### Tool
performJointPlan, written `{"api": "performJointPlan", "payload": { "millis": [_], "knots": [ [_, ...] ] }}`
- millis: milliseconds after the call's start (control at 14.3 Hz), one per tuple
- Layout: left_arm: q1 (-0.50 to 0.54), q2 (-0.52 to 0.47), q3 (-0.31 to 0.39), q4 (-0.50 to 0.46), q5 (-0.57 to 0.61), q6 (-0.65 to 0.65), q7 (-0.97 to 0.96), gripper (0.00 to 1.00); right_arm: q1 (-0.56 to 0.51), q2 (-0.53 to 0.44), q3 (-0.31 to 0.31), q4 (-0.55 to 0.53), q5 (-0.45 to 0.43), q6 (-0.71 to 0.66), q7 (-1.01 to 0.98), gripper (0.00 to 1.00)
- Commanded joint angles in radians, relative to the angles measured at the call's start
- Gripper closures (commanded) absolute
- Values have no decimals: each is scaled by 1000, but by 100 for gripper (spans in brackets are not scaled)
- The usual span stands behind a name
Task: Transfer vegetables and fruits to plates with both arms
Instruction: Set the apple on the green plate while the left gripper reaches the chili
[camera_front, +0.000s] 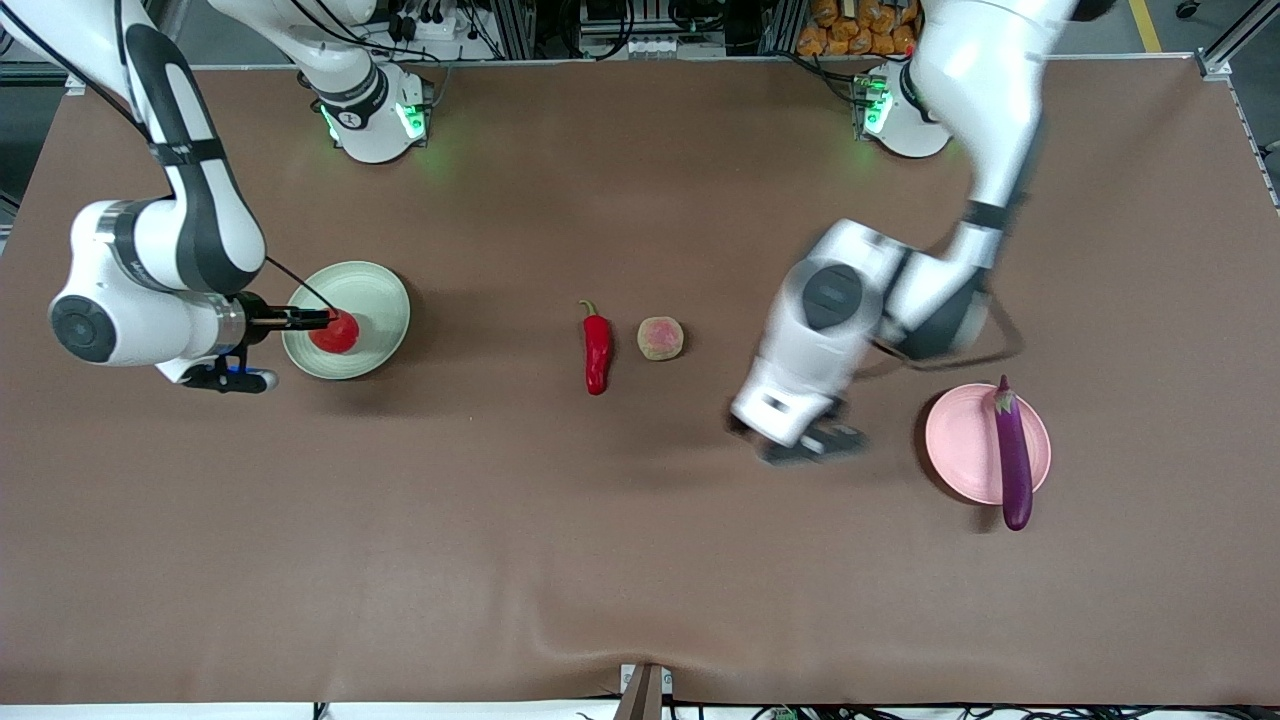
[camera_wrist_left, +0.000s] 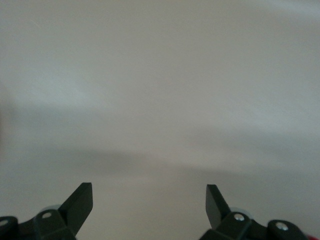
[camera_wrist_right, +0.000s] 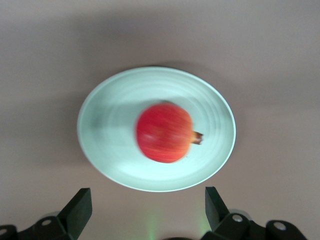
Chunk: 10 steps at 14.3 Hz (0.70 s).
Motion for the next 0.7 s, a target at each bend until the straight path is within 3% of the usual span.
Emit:
{"api": "performJointPlan", "payload": {
  "millis": [0,350,630],
  "knots": [
    [-110,48,15,70,1,-13,-131,0,20,5,3,110,11,-47,-1,0],
    [-325,218,50,213,4,54,-357,0,39,10,5,247,12,-47,-4,0],
    [-443,290,125,216,4,171,-417,0,86,15,6,291,12,-49,-2,0]
  ]
}}
